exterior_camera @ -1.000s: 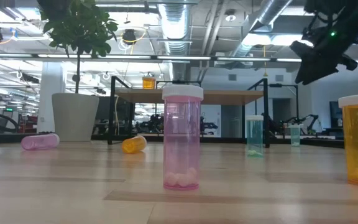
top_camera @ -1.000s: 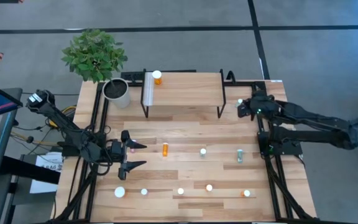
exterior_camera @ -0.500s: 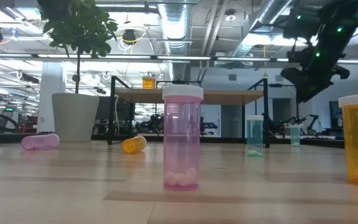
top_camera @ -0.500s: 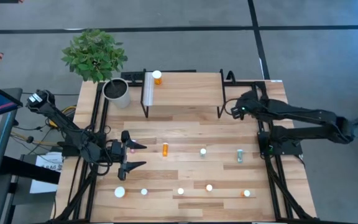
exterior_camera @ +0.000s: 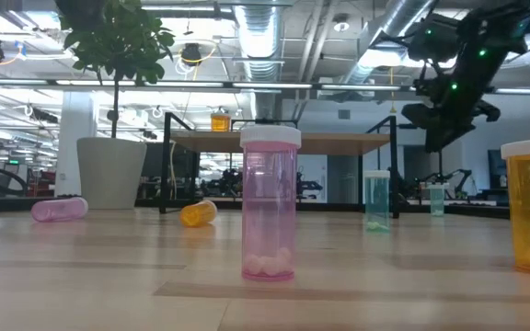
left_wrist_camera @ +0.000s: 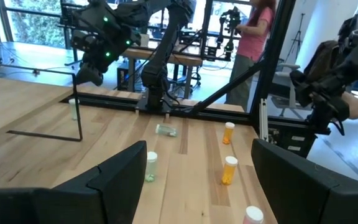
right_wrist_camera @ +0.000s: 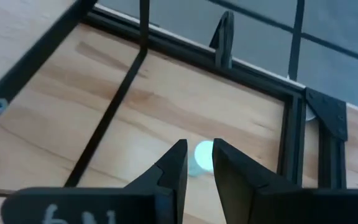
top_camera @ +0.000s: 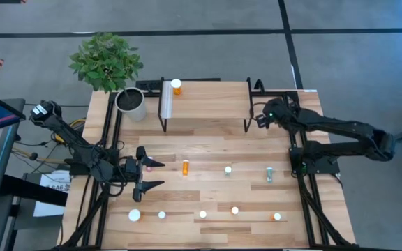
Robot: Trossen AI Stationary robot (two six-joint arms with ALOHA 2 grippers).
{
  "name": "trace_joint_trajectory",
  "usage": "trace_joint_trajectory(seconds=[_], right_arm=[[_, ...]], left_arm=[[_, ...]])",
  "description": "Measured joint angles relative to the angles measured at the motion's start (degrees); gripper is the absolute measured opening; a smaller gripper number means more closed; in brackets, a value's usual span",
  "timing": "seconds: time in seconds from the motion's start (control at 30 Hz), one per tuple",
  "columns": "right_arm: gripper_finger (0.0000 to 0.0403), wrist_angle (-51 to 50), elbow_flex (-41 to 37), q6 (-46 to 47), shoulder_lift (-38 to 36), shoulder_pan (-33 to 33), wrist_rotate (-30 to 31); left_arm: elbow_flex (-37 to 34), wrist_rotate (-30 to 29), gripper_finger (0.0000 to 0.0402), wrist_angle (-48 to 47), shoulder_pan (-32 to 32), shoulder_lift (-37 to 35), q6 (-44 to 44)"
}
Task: Pick and place medicine bottles onto shelf by color
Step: Put the top right green pill bottle on the shelf
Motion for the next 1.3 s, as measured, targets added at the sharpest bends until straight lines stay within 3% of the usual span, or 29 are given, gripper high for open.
trace_joint_trajectory(seconds=[0.23, 0.63, 1.03, 1.3], right_arm=[[0.0108, 5.4, -3.4, -1.8, -0.7, -1.8, -2.0], [0.0112, 13.3, -14.4, -1.6, -11.6, -2.9, -2.2], [0.0232, 17.5, -16.3, -1.3, -11.8, -7.1, -3.4], [0.0243, 20.7, -18.4, -1.7, -11.7, -9.3, -3.5]], left_arm=[[0.0, 0.0, 0.0277, 0.0, 0.0, 0.0, -0.2], [0.0, 0.0, 0.0277, 0.0, 0.0, 0.0, -0.8], [0.0, 0.0, 0.0277, -0.4, 0.0, 0.0, -0.9], [0.0, 0.0, 0.0277, -0.5, 0.0, 0.0, -0.9]])
